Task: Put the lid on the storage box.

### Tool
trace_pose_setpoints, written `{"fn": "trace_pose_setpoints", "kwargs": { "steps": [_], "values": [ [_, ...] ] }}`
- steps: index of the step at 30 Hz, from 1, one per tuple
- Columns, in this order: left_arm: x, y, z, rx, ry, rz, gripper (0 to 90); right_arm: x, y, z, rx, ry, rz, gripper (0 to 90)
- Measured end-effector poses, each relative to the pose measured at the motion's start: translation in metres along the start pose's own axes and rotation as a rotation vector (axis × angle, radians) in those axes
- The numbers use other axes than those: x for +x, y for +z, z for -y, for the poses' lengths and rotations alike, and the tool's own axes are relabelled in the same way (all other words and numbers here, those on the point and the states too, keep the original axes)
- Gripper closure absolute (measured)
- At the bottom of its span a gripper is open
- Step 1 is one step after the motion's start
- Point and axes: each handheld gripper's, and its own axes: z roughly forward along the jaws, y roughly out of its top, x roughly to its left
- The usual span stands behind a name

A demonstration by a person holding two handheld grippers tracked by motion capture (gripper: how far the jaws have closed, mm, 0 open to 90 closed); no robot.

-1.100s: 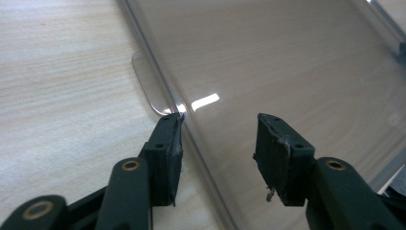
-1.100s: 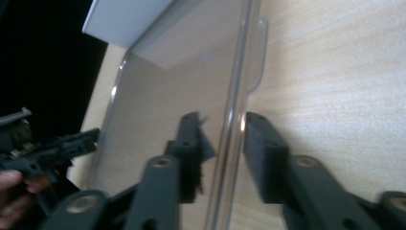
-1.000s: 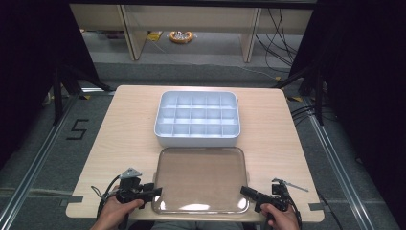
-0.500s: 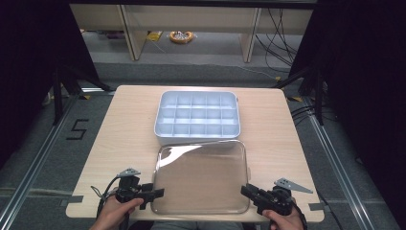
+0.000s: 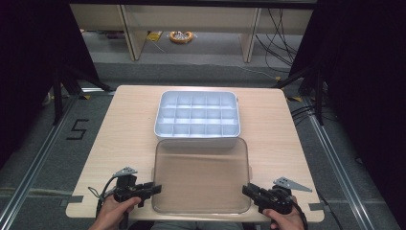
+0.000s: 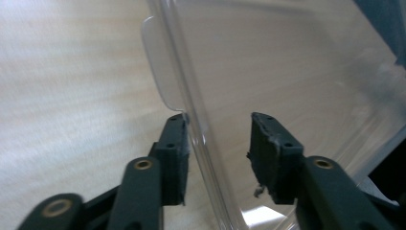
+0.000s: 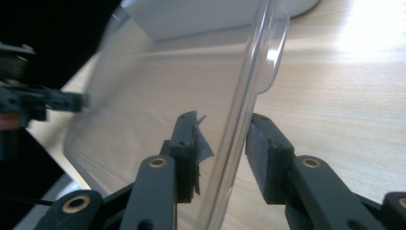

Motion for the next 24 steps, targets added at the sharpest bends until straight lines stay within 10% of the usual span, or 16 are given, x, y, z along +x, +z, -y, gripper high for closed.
{"fn": "trace_pose_setpoints", "kwargs": {
  "steps": [24],
  "values": [
    [-0.007, -0.007, -0.057, -0.119, 0.084, -0.067, 63.7, 0.009, 0.019, -0.049, -0.026, -0.026, 0.129, 63.8]
  ]
}}
